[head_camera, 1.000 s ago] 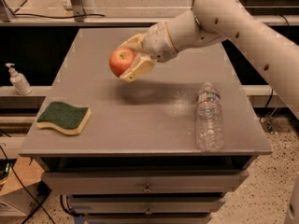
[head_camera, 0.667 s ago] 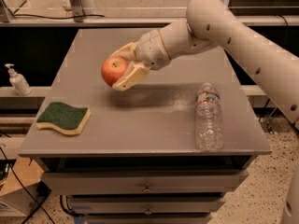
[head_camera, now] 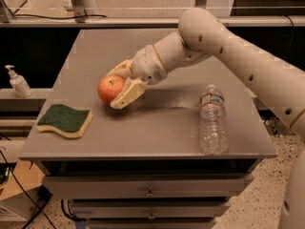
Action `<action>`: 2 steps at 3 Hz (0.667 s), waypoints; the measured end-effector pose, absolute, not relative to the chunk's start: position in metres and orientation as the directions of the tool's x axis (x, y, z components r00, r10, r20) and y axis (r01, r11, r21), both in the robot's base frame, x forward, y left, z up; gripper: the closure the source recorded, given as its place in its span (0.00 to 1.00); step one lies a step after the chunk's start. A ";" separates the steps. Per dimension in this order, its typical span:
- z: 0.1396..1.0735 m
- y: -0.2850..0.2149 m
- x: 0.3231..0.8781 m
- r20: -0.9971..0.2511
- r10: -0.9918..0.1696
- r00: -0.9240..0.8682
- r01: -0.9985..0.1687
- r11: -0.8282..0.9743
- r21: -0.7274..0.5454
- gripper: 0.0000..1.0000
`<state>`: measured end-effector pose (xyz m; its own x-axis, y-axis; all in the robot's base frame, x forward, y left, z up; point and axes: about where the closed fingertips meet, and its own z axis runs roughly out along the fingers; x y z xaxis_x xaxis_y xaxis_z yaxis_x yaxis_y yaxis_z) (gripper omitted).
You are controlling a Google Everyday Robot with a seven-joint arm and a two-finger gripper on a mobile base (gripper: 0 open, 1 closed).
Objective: Move apple near sponge
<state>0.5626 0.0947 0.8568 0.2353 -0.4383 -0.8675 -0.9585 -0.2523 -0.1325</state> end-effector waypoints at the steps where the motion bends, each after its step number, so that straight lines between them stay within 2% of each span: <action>1: 0.846 0.100 0.555 -0.863 -0.455 0.221 -0.958 -0.268 -0.104 0.35; 2: 0.846 0.100 0.551 -0.859 -0.459 0.227 -0.956 -0.273 -0.107 0.12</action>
Offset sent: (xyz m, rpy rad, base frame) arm -0.0135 -0.0002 -0.0096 -0.0369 0.0089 0.0131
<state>0.5513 0.0998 0.8461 0.2272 -0.4592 -0.8588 -0.9561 -0.2728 -0.1071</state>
